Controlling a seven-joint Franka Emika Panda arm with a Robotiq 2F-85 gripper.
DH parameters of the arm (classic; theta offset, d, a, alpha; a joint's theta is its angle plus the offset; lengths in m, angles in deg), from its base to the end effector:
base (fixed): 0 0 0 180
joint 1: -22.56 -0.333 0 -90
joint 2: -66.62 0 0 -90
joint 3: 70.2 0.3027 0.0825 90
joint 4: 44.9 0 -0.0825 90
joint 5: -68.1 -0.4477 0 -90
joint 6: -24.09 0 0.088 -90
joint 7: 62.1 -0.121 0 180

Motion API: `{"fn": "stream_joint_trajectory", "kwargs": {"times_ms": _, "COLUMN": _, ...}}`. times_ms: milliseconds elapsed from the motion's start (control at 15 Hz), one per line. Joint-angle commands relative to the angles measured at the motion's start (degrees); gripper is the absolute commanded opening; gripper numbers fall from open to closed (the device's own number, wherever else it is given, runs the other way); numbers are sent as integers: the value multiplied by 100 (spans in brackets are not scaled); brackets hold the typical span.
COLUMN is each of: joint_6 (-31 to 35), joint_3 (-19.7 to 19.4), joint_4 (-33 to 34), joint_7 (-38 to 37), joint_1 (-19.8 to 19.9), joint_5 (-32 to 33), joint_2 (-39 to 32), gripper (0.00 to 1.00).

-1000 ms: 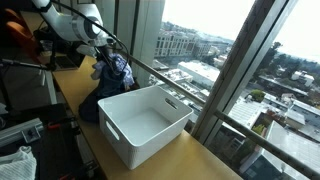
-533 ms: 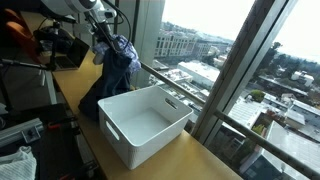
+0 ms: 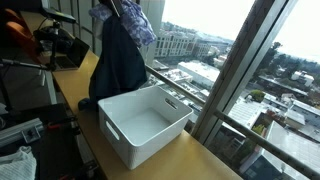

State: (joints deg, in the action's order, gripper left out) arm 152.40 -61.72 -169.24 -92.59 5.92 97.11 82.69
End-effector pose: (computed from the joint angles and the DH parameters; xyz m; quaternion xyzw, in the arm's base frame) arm 0.5252 0.2287 0.5050 0.9538 0.0751 0.2571 0.1361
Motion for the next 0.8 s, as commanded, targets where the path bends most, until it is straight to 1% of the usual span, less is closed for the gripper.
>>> {"fn": "stream_joint_trajectory", "kwargs": {"times_ms": 0, "joint_6": -180, "joint_3": 271, "joint_4": -13, "joint_7": 231, "joint_1": 582, "joint_5": -114, "joint_2": 349, "gripper": 5}}
{"fn": "stream_joint_trajectory", "kwargs": {"times_ms": 200, "joint_6": 216, "joint_3": 297, "joint_4": -315, "joint_7": 136, "joint_1": 910, "joint_5": -48, "joint_2": 72, "gripper": 5}}
{"fn": "stream_joint_trajectory", "kwargs": {"times_ms": 333, "joint_6": 425, "joint_3": 277, "joint_4": -486, "joint_7": 119, "joint_1": 1058, "joint_5": -27, "joint_2": -168, "gripper": 5}}
{"fn": "stream_joint_trajectory", "kwargs": {"times_ms": 600, "joint_6": 801, "joint_3": 176, "joint_4": -642, "joint_7": 118, "joint_1": 1284, "joint_5": 61, "joint_2": -682, "gripper": 5}}
{"fn": "stream_joint_trajectory", "kwargs": {"times_ms": 733, "joint_6": 902, "joint_3": 78, "joint_4": -616, "joint_7": 186, "joint_1": 1373, "joint_5": 59, "joint_2": -915, "gripper": 5}}
